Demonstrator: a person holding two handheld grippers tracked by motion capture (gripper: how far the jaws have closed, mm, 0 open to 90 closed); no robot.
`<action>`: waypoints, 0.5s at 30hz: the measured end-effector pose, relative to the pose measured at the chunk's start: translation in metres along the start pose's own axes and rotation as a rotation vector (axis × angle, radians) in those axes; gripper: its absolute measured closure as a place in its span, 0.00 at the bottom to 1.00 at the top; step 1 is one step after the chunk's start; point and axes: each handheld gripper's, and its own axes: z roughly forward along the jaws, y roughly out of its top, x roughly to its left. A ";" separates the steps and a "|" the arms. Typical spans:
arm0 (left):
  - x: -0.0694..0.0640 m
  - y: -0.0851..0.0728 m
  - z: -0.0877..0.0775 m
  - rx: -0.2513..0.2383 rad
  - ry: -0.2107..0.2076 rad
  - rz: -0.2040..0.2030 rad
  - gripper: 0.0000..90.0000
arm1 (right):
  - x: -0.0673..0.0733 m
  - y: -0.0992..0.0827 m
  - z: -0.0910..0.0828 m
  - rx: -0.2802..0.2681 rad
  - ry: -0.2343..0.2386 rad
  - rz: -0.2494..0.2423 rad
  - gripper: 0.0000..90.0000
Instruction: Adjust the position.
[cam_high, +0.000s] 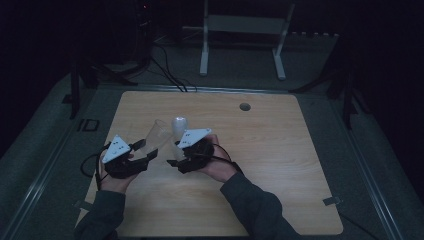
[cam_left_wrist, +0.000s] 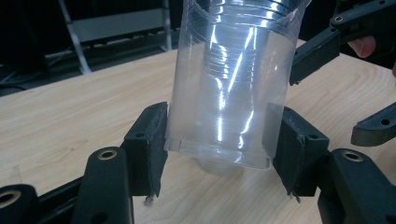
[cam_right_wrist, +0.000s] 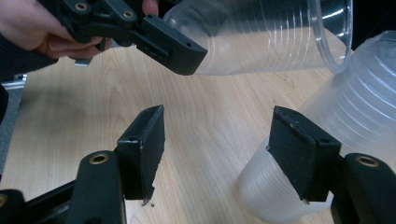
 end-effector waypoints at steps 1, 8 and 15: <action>-0.001 0.000 0.000 -0.004 0.002 0.000 0.47 | 0.000 0.000 0.000 -0.003 0.002 0.009 0.40; -0.003 -0.001 -0.003 -0.036 0.041 -0.015 0.47 | -0.001 0.000 0.000 -0.018 0.005 0.032 0.40; -0.005 -0.003 -0.007 -0.075 0.078 -0.038 0.47 | 0.002 0.002 0.000 -0.028 -0.002 0.041 0.39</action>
